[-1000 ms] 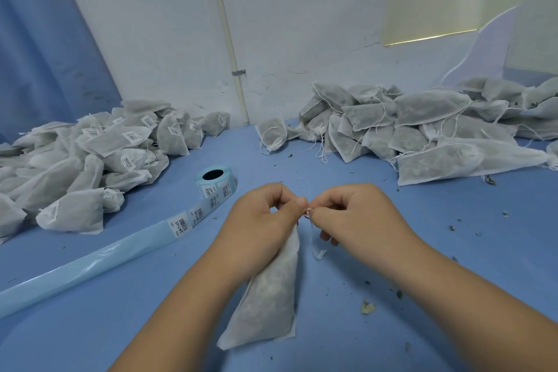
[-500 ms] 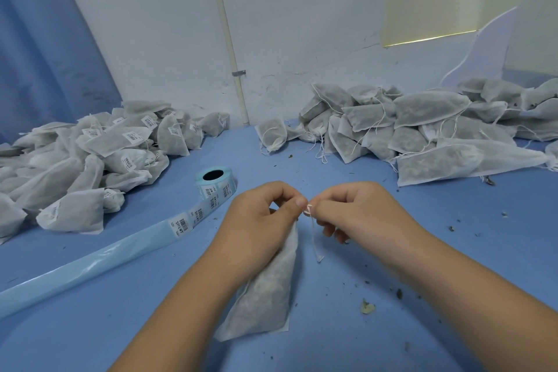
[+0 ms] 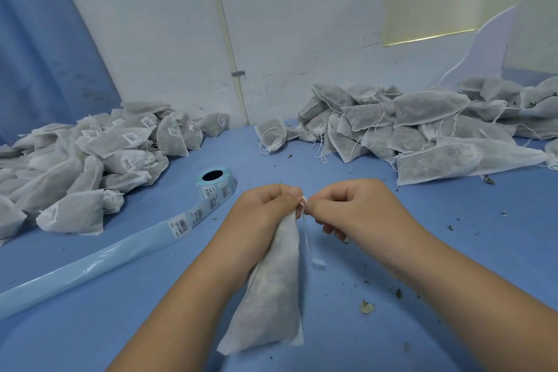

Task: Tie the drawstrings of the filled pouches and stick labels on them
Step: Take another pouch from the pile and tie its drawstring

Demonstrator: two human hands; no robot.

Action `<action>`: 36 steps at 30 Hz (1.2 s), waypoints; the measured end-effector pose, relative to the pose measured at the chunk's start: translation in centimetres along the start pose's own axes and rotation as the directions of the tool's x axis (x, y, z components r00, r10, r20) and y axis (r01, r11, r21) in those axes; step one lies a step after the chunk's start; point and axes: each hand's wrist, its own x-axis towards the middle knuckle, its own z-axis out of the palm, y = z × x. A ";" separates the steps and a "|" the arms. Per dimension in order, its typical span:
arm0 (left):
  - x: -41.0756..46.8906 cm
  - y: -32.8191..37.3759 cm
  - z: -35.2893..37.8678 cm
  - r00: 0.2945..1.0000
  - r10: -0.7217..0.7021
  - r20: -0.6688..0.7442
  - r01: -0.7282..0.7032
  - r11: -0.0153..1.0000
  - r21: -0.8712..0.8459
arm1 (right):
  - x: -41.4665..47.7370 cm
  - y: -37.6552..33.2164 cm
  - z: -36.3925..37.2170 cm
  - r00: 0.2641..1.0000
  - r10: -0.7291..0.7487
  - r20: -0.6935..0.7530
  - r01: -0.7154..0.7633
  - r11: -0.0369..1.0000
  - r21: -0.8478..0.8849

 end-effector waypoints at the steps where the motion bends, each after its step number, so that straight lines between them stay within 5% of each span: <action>1: 0.0 0.0 0.0 0.999 -0.036 0.029 0.038 0.997 -0.071 | 0.0 0.0 0.0 1.000 -0.010 -0.003 0.010 1.000 -0.009; 8: 0.6 0.1 -0.3 0.978 -0.132 0.159 0.167 0.959 -0.229 | -0.3 -0.2 0.3 0.993 -0.110 -0.033 0.109 0.993 -0.033; 16: 0.4 -0.3 0.2 0.990 -0.125 0.072 0.139 0.956 -0.258 | -0.3 0.4 0.8 0.946 -0.263 -0.188 0.234 0.958 -0.166; 22: 0.3 -0.2 0.5 0.995 -0.095 0.013 0.095 0.963 -0.254 | -0.4 0.5 1.1 0.889 -0.436 -0.136 0.384 0.874 -0.297; 36: 0.0 -0.3 0.5 0.998 0.004 -0.062 -0.005 1.000 -0.009 | 0.0 0.6 0.7 0.963 -0.242 -0.119 0.217 0.957 -0.193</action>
